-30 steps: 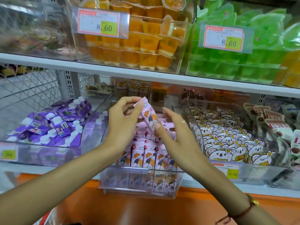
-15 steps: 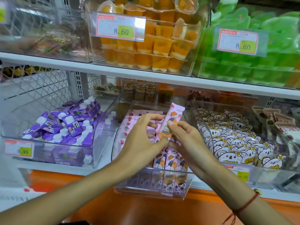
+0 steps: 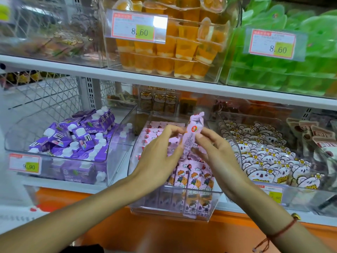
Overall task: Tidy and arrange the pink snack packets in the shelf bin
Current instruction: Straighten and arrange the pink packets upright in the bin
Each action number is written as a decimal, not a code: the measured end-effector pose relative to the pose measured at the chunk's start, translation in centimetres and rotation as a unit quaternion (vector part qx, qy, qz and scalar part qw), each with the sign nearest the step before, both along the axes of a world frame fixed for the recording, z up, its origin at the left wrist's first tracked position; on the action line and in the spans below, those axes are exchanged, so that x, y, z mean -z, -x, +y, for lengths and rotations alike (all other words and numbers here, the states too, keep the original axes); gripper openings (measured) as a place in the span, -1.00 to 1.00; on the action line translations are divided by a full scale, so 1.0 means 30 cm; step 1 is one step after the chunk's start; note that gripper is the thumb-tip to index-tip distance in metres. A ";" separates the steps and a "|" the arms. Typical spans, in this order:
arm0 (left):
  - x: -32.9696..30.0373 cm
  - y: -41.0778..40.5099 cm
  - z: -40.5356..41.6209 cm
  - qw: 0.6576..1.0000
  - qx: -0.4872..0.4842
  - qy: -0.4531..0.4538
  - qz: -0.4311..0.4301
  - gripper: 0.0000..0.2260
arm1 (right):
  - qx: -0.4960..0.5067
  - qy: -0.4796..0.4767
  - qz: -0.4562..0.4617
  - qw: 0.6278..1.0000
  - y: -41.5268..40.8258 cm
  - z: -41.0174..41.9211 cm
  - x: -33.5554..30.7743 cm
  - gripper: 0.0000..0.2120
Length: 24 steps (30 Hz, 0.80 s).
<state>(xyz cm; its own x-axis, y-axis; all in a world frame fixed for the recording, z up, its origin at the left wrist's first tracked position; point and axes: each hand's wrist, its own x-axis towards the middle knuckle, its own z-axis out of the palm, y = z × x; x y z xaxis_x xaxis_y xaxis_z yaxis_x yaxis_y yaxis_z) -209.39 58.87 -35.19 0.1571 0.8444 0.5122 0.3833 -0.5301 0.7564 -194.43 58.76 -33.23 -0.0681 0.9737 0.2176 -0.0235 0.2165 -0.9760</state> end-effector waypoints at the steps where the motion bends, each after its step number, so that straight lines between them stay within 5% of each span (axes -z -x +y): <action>1: 0.001 0.000 -0.001 1.000 -0.004 -0.008 0.007 -0.73 | 0.025 -0.018 -0.002 1.000 0.002 -0.001 0.003 -0.79; 6: 0.000 -0.011 0.005 0.998 -0.032 -0.048 -0.013 -0.68 | 0.084 -0.090 -0.042 0.992 0.012 -0.011 0.012 -0.80; 11: -0.031 -0.010 0.006 0.995 0.018 0.035 -0.094 -0.77 | 0.072 -0.088 -0.044 0.993 -0.014 -0.007 -0.009 -0.91; 17: -0.055 -0.015 -0.008 0.954 0.086 0.231 -0.169 -0.74 | 0.071 -0.034 -0.021 0.997 -0.021 0.005 -0.021 -0.73; 24: -0.057 -0.017 -0.005 0.956 0.102 0.214 -0.171 -0.79 | 0.061 -0.037 -0.042 0.997 -0.021 0.006 -0.019 -0.74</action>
